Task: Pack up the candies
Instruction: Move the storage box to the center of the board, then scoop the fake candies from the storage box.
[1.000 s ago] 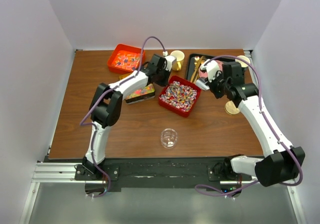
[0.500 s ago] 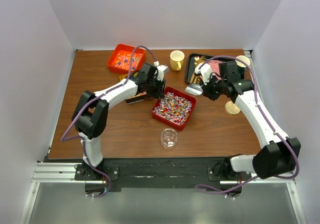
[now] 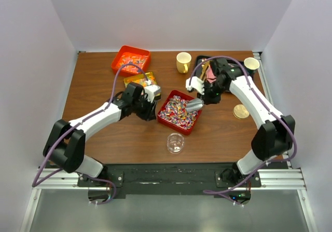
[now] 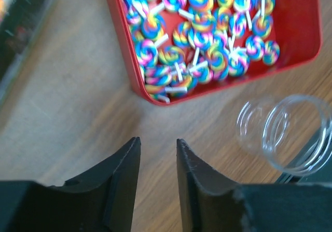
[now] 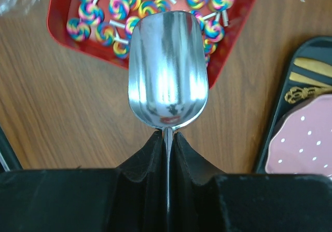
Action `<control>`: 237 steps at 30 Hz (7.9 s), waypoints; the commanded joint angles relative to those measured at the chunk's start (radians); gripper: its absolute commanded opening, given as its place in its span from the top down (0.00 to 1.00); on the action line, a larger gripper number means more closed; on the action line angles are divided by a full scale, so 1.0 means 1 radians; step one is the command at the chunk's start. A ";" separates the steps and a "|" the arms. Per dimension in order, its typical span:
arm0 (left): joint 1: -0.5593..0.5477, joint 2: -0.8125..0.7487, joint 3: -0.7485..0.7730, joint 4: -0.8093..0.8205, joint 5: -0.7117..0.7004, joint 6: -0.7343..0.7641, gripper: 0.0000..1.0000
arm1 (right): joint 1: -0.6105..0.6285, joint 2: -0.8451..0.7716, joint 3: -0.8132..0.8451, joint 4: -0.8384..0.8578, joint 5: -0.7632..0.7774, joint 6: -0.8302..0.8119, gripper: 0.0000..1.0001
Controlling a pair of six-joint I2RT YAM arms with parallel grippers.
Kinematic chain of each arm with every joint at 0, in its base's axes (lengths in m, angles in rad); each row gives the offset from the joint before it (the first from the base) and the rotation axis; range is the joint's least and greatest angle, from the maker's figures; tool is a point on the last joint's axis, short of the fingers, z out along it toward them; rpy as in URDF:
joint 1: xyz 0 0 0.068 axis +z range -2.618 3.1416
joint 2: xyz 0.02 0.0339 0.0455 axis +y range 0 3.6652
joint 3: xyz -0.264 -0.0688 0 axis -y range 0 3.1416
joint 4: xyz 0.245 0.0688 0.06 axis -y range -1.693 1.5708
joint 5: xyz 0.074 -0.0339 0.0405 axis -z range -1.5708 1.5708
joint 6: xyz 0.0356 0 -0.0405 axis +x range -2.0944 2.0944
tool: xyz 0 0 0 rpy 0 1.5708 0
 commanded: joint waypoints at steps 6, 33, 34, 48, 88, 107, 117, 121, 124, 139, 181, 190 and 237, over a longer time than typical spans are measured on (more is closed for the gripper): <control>0.004 -0.068 -0.159 0.298 0.112 0.272 0.56 | 0.076 0.125 0.176 -0.105 0.184 -0.159 1.00; -0.010 0.096 -0.311 0.683 0.362 0.294 0.49 | 0.234 0.346 0.293 -0.205 0.469 -0.181 1.00; -0.010 0.102 -0.319 0.695 0.363 0.296 0.49 | 0.237 0.348 0.288 -0.219 0.447 -0.174 1.00; -0.010 0.150 -0.432 1.025 0.415 0.144 0.50 | 0.158 0.285 0.098 -0.138 0.292 -0.105 1.00; 0.158 0.063 -0.368 0.776 0.530 0.198 0.49 | 0.302 0.399 0.150 0.123 0.271 0.246 1.00; 0.294 0.320 0.220 -0.320 0.595 1.345 0.43 | 0.264 0.377 0.132 0.123 0.248 0.251 1.00; 0.325 0.304 0.281 -0.277 0.635 1.281 0.44 | 0.240 0.356 0.115 0.120 0.243 0.251 1.00; 0.349 0.243 0.235 -0.274 0.538 1.302 0.42 | 0.239 0.366 0.129 0.126 0.237 0.258 1.00; 0.361 0.291 0.249 -0.329 0.511 1.343 0.42 | 0.239 0.377 0.146 0.129 0.235 0.264 1.00; 0.320 0.444 0.290 -0.209 0.599 1.354 0.43 | 0.274 0.388 0.206 0.077 0.352 0.241 1.00; 0.297 0.673 0.532 -0.569 0.673 1.594 0.68 | 0.398 0.537 0.356 0.163 0.361 0.622 1.00; 0.309 0.624 0.492 -0.431 0.690 1.434 0.65 | 0.446 0.406 0.046 0.410 0.352 0.384 1.00; 0.180 0.363 -0.052 0.494 0.662 0.293 0.59 | 0.435 0.477 0.067 0.194 -0.058 0.524 1.00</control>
